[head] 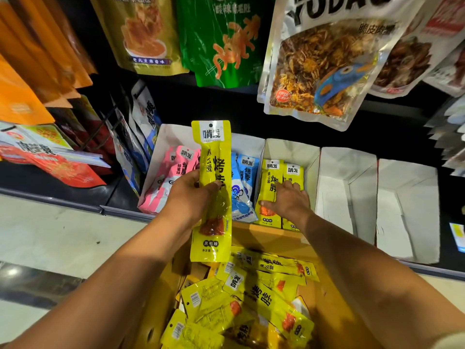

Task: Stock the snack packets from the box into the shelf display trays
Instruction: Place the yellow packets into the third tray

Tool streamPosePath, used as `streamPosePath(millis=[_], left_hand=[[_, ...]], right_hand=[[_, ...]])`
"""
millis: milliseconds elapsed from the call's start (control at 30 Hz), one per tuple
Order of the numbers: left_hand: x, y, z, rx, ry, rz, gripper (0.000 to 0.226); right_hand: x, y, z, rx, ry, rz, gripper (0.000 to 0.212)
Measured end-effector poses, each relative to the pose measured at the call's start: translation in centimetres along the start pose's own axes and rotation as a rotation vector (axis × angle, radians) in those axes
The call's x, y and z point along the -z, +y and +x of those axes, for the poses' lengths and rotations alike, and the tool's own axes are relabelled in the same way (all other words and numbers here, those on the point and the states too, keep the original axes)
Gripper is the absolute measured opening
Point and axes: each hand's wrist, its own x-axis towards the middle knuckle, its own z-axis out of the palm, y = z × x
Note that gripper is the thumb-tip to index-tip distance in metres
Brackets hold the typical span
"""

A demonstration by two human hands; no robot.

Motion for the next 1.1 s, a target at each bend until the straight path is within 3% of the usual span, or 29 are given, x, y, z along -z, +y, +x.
streamPosePath(millis=[367,600,700,800,967,1033,1100], left_hand=[[-0.2,0.2,-0.5,-0.044,-0.023,0.146,0.019],[-1.3,-0.1,-1.4,0.076,-0.047,0.102,0.013],[-2.2,-0.2,-1.8,0.088,-0.046,0.097,0.011],[-3.0,-0.6,-1.9,0.064,-0.046,0.108,0.010],[-4.0,-1.7,-1.6,0.031,-0.038,0.168,0.017],[-4.2,-1.9,-1.2,-0.031,-0.044,0.289,0.016],[-3.9,-2.3,-1.2,-0.151,-0.090,0.492,0.030]], right_hand=[[4.4,-0.3,-2.8,0.101,0.103,0.154,0.073],[10.8,-5.2,-10.1,0.322,0.257,0.664,0.046],[11.8,-7.0,-13.5,0.368,0.190,0.539,0.066],[11.7,-7.8,-15.3,0.287,0.124,0.365,0.088],[11.2,-8.1,-16.0,0.183,0.180,0.275,0.085],[11.0,-7.6,-15.4,0.161,0.180,0.340,0.079],[10.8,-6.6,-14.4,0.126,0.191,0.387,0.074]])
